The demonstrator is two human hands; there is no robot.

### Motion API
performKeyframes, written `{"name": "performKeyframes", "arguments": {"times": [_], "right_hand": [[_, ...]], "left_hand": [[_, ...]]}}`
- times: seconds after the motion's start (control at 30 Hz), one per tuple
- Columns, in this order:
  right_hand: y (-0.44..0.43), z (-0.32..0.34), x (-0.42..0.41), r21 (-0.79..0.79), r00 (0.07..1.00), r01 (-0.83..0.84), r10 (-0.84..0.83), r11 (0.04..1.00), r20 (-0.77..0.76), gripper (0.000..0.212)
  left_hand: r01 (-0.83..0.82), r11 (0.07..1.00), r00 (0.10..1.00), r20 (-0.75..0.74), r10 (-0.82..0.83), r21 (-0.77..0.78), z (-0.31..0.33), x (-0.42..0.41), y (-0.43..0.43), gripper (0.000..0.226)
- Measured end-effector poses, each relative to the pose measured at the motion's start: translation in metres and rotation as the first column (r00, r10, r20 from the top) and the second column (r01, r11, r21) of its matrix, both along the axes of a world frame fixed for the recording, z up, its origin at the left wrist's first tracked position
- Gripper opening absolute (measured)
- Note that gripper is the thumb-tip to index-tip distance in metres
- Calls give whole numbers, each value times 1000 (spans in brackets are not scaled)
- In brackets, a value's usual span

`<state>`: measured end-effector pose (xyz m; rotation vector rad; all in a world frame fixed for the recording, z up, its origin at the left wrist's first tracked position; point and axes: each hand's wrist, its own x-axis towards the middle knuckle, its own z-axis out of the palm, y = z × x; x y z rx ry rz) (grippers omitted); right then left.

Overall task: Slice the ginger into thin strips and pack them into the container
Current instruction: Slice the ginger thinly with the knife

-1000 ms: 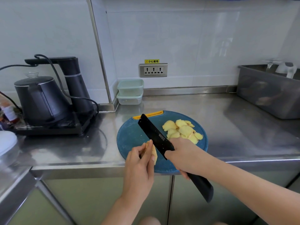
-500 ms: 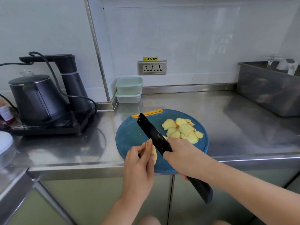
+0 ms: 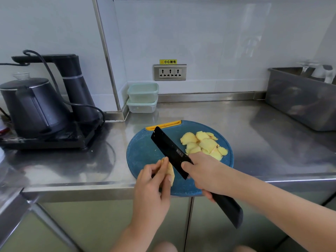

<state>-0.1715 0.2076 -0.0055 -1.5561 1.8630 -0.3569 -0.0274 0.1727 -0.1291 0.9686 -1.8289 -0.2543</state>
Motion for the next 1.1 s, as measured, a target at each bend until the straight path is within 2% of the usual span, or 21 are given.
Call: {"name": "performKeyframes", "arguments": {"times": [0.17,0.27,0.4,0.53,0.73,1.1], "right_hand": [[-4,4,1,3,998,-34,34,999,-45,25],[-3,1,1,4,1000,-15,15,1000,-11,25],[-4,1,3,29,1000,-1,1,1000,6,24],[-11,-1,10,13,992,-76,77,997,-102,29],[-13,-6,12,66,999,-15,17,998,-27,26],[-19,-19,29,-143,973,-75,41,987,-228,39]], "left_hand": [[-11,999,1000,11,11,-44,1,-1,0,40],[18,999,999,-36,-19,-33,-1,-1,0,39],[14,999,1000,-19,-15,-50,-2,-1,-1,38],[14,999,1000,-3,-14,-48,-2,-1,-1,39],[1,998,1000,-6,-1,-57,-3,-3,-1,38],[-2,998,999,-36,0,-62,-3,-1,-1,39]]}}
